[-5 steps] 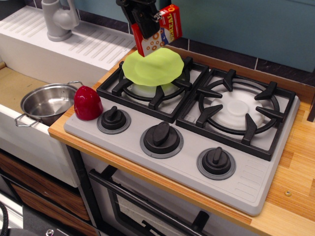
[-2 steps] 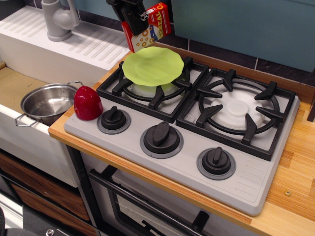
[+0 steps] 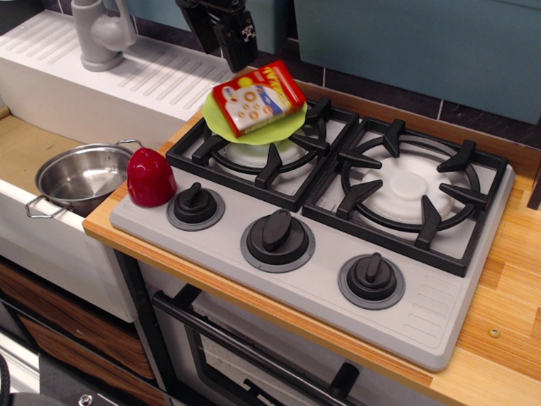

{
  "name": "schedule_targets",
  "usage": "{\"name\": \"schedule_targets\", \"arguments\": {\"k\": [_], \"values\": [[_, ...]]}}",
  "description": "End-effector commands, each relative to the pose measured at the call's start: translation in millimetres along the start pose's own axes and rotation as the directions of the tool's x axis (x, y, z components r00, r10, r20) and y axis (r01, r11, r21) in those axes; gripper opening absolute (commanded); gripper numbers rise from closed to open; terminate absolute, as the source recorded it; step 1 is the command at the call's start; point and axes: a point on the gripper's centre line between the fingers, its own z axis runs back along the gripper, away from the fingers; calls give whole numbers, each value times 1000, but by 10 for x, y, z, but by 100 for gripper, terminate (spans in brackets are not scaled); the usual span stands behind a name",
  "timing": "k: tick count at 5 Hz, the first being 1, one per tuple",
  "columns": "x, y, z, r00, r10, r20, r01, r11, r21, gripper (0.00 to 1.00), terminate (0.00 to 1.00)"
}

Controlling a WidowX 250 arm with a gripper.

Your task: Put cereal on plate and sweetpotato in pot or pan in sink

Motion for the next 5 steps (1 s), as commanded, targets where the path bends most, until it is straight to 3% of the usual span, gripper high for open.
{"name": "schedule_targets", "arguments": {"k": [1, 3, 5], "values": [[145, -198, 404, 999, 19, 29, -21, 997, 70, 100, 0], [93, -286, 636, 1000, 6, -31, -4, 998, 68, 100, 0], [93, -286, 636, 1000, 6, -31, -4, 998, 68, 100, 0]]}}
